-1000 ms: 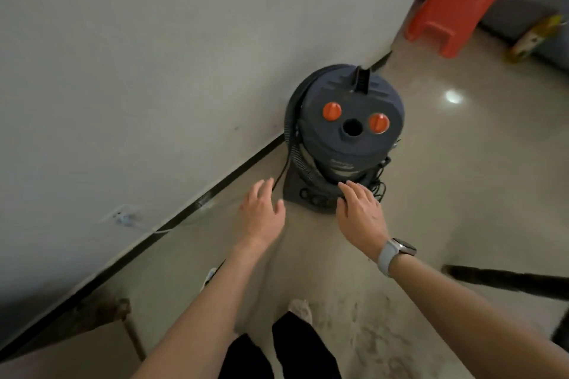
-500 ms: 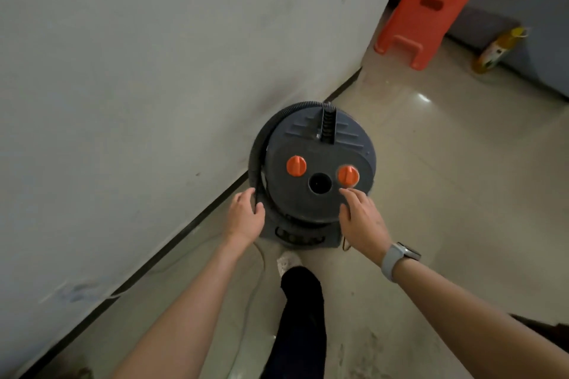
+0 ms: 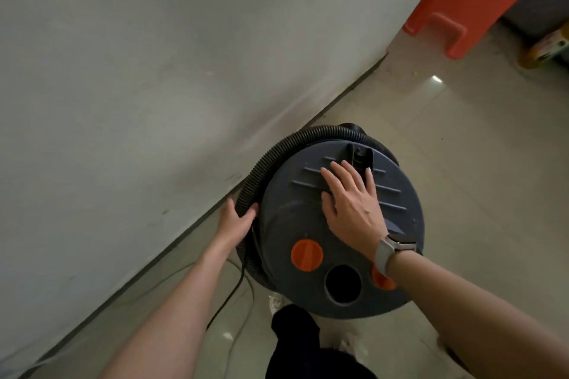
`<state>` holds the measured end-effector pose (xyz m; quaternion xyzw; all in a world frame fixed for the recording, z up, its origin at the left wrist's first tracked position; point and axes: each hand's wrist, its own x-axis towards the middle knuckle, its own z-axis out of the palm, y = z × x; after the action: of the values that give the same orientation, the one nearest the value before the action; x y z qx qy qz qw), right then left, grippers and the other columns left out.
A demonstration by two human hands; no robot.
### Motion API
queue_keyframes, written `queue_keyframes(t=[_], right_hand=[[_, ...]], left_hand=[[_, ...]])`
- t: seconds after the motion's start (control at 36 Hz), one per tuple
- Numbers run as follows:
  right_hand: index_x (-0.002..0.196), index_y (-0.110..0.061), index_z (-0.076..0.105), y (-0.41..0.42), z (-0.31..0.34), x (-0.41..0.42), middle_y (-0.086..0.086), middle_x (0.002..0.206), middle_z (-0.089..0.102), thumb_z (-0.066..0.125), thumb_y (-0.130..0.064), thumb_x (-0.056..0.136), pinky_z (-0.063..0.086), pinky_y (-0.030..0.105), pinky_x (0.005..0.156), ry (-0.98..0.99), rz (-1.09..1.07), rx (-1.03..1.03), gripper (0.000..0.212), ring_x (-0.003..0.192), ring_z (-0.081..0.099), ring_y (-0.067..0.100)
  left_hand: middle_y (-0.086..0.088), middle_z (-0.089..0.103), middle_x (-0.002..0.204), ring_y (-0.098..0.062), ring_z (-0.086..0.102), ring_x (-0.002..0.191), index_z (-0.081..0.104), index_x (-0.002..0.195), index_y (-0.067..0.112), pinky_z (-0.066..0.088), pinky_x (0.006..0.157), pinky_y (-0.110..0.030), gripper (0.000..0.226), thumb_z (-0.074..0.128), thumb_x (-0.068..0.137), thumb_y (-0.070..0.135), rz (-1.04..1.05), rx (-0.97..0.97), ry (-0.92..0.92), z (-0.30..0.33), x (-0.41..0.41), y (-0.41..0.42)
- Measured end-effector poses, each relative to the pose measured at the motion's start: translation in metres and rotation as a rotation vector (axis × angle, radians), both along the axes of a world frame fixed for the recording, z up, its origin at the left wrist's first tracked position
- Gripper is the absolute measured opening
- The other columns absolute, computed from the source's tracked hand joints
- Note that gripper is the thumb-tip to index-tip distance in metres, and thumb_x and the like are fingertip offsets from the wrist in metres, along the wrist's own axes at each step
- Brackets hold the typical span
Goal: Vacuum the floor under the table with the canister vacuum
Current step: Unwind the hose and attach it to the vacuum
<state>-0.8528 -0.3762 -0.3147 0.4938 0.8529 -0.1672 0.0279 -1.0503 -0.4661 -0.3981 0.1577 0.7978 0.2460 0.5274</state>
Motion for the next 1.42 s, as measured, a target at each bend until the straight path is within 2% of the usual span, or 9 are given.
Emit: queue_keyframes(t=[0.11, 0.56, 0.75, 0.89, 0.97, 1.08, 1.28, 1.33, 1.42], right_hand=[[0.135, -0.016, 0.051, 0.005, -0.010, -0.001, 0.008, 0.140, 0.051, 0.031, -0.039, 0.093, 0.025, 0.055, 0.113, -0.058, 0.041, 0.054, 0.052, 0.135, 0.040, 0.031], [0.126, -0.012, 0.059, 0.021, -0.007, 0.007, 0.005, 0.129, 0.059, 0.044, -0.028, 0.090, 0.029, 0.047, 0.113, 0.105, 0.073, 0.030, 0.042, 0.127, 0.049, 0.027], [0.132, -0.007, 0.053, 0.034, 0.003, 0.029, 0.011, 0.137, 0.052, 0.049, -0.011, 0.093, 0.025, 0.049, 0.115, 0.263, -0.064, -0.033, 0.040, 0.134, 0.039, 0.030], [0.140, -0.010, 0.043, 0.069, 0.000, 0.042, 0.009, 0.147, 0.041, 0.049, -0.015, 0.095, 0.026, 0.043, 0.116, 0.212, -0.090, -0.099, 0.046, 0.139, 0.031, 0.027], [0.146, -0.013, 0.033, 0.087, 0.000, 0.047, 0.008, 0.153, 0.031, 0.049, -0.017, 0.095, 0.023, 0.043, 0.116, 0.172, -0.067, -0.118, 0.053, 0.142, 0.025, 0.027], [0.151, -0.014, 0.020, 0.111, 0.000, 0.051, 0.007, 0.158, 0.019, 0.051, -0.020, 0.095, 0.021, 0.042, 0.117, 0.150, -0.009, -0.159, 0.064, 0.144, 0.019, 0.026], [0.153, -0.020, 0.003, 0.147, 0.009, 0.045, 0.002, 0.161, 0.002, 0.062, -0.026, 0.090, 0.016, 0.043, 0.116, 0.121, 0.178, -0.264, 0.086, 0.147, 0.005, 0.023], [0.153, -0.021, 0.009, 0.153, 0.008, 0.040, 0.003, 0.160, 0.010, 0.065, -0.027, 0.088, 0.014, 0.046, 0.117, 0.078, 0.262, -0.298, 0.086, 0.147, 0.008, 0.023], [0.138, -0.015, 0.037, 0.161, 0.010, 0.034, 0.010, 0.138, 0.044, 0.067, -0.025, 0.085, 0.029, 0.047, 0.111, 0.116, 0.280, -0.273, 0.062, 0.130, 0.040, 0.029]], left_hand=[[-0.007, 0.060, 0.118, -0.025, 0.057, 0.112, 0.047, 0.130, 0.011, 0.042, 0.083, -0.028, 0.044, 0.060, 0.093, 0.031, 0.035, 0.047, -0.071, -0.020, -0.001, -0.001], [0.017, 0.057, 0.092, 0.007, 0.054, 0.081, 0.047, 0.111, 0.022, 0.041, 0.059, -0.007, 0.035, 0.062, 0.086, 0.042, -0.003, 0.234, 0.189, 0.043, 0.004, -0.002], [0.010, 0.061, 0.090, -0.009, 0.060, 0.084, 0.054, 0.105, 0.018, 0.042, 0.064, -0.020, 0.031, 0.071, 0.084, 0.032, 0.015, 0.173, 0.130, 0.054, 0.013, 0.007], [-0.004, 0.063, 0.108, -0.023, 0.061, 0.102, 0.050, 0.120, 0.012, 0.050, 0.091, -0.040, 0.070, 0.079, 0.065, 0.043, -0.020, 0.156, 0.051, 0.064, 0.008, 0.047], [-0.005, 0.062, 0.117, -0.023, 0.059, 0.106, 0.050, 0.127, 0.011, 0.047, 0.096, -0.039, 0.069, 0.079, 0.073, 0.043, -0.184, 0.138, 0.165, 0.066, 0.012, 0.073], [-0.008, 0.064, 0.113, -0.026, 0.059, 0.105, 0.057, 0.119, 0.009, 0.044, 0.084, -0.030, 0.051, 0.076, 0.078, 0.035, -0.279, 0.162, 0.331, 0.074, 0.019, 0.086], [-0.002, 0.066, 0.110, -0.015, 0.062, 0.101, 0.059, 0.123, 0.014, 0.049, 0.091, -0.031, 0.050, 0.078, 0.077, 0.019, -0.227, 0.309, 0.224, 0.097, 0.022, 0.053], [0.002, 0.067, 0.104, -0.008, 0.062, 0.094, 0.059, 0.119, 0.019, 0.048, 0.083, -0.020, 0.046, 0.078, 0.077, 0.015, -0.227, 0.340, 0.197, 0.105, 0.022, 0.048], [0.005, 0.066, 0.103, -0.006, 0.062, 0.094, 0.058, 0.115, 0.024, 0.047, 0.076, -0.012, 0.043, 0.077, 0.077, 0.012, -0.228, 0.365, 0.156, 0.111, 0.024, 0.042]])
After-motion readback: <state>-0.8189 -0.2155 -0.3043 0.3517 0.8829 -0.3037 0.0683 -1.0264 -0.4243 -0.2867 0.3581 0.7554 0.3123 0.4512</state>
